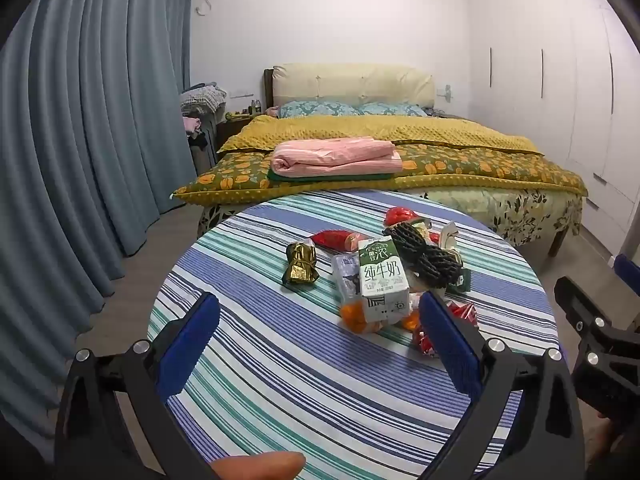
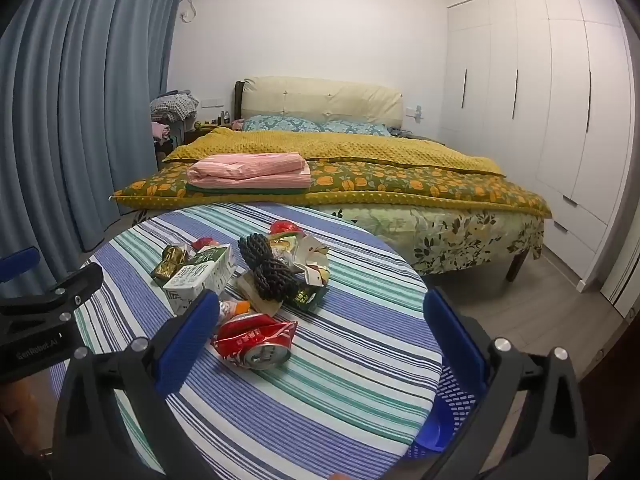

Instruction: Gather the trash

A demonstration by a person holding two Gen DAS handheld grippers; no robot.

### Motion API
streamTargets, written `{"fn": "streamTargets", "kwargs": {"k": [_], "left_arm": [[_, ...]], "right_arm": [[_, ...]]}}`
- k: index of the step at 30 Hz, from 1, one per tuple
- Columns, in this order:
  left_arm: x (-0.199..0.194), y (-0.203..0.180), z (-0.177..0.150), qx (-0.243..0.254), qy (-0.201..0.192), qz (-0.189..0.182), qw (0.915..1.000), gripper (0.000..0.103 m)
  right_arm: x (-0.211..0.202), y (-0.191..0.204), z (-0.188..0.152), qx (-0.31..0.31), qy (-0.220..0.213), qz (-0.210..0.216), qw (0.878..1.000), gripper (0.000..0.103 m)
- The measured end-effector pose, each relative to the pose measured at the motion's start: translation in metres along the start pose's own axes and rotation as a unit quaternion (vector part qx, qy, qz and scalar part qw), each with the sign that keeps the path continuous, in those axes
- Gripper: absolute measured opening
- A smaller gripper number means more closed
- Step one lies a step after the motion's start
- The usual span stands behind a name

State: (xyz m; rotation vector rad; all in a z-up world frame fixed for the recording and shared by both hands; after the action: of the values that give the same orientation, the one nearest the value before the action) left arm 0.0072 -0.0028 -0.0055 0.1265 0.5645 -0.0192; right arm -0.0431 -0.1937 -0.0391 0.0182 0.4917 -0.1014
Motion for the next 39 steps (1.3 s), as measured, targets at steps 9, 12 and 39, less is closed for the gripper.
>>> {"fn": "streamTargets", "kwargs": {"k": [9,12,39], "left_arm": [[0.0,0.002,-0.002,-0.008,0.004,-0.004,0.9999,0.099],[-0.001,0.0,-0.004,-0.01,0.004,-0.004,0.9999,0.099],[-0.005,-0.001,-0.001,-0.014,0.006,-0.011,0.9998,0.099]], "right_arm": [[-0.001,-0.002,0.002,0.001,-0.003,-0.001,1.0,0.098],[-0.001,-0.003,0.002,0.001,-0.004,-0.002,1.0,0.098],[0.001,-0.01,-0.002,0.0,0.003,-0.005,1.0,0.098]]}}
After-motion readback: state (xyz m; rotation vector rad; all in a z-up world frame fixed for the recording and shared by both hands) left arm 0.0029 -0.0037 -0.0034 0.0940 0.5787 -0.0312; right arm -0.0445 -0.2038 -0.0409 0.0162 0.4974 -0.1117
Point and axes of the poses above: each gripper's, at about its wrist camera, not at the fingertips, and x roughly the way its jaws point, y to its left, z to its top, the point moved 1 cm from there along x, roughly the way its jaws point, and after that the axes turned 3 degrees about x, right-handed, at the moved point
